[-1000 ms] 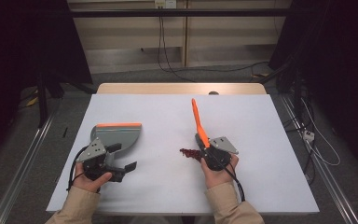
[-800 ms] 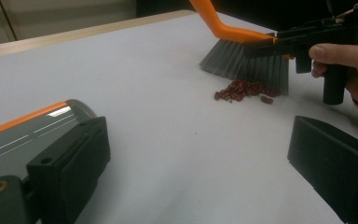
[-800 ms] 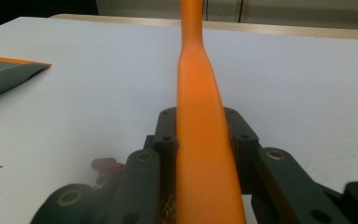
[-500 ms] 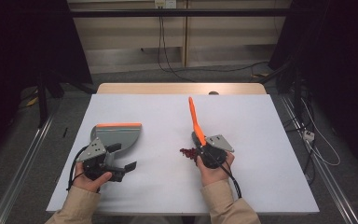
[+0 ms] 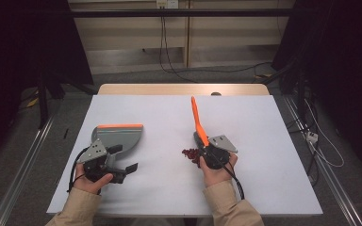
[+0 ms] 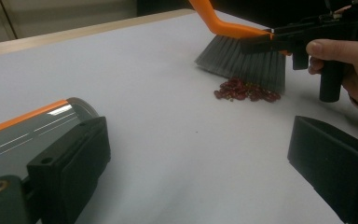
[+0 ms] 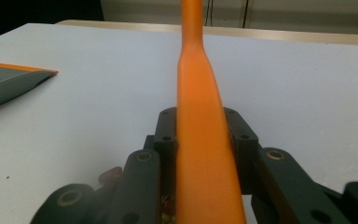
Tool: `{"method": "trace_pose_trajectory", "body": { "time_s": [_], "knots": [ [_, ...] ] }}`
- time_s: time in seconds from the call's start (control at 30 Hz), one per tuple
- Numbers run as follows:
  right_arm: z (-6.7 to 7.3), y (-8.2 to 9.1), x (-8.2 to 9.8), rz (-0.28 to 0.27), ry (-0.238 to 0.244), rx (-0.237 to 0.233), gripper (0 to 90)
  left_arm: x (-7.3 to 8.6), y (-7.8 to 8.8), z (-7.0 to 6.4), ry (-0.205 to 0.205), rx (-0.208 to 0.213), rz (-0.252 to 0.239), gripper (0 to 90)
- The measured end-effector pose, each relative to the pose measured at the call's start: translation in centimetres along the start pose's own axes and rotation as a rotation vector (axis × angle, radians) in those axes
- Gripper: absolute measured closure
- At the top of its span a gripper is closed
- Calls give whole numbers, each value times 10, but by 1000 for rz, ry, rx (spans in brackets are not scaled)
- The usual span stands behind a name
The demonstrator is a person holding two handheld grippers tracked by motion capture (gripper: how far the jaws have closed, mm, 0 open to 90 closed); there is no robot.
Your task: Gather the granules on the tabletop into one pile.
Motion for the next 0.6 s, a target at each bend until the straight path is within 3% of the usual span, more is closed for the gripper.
{"method": "trace_pose_trajectory", "body": {
  "time_s": [0.2,0.33,0.43,0.47,0.53,0.6],
  "knots": [
    [-5,5,-9,-17,7,-26,712,0,1,0,1,2,-2,56],
    [-5,10,-14,-26,16,-93,712,0,0,-1,2,3,1,56],
    [-6,15,-15,-32,45,-152,712,0,1,0,2,3,-3,56],
    [-6,16,-16,-38,52,-205,712,0,1,0,3,3,-3,56],
    [-7,20,-18,-47,96,-242,712,0,0,0,4,1,-3,56],
    [-6,23,-20,-55,116,-321,712,0,0,0,3,0,0,56]
  ]
}}
Point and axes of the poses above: each handheld gripper's, and its own axes: y roughly backward along the jaws, x roughly out of its underside, z roughly to its left, the point moved 7 cm from there along -y, roughly forward along the jaws, and after that the axes turned 4 degrees about z, right-handed, at the moved point
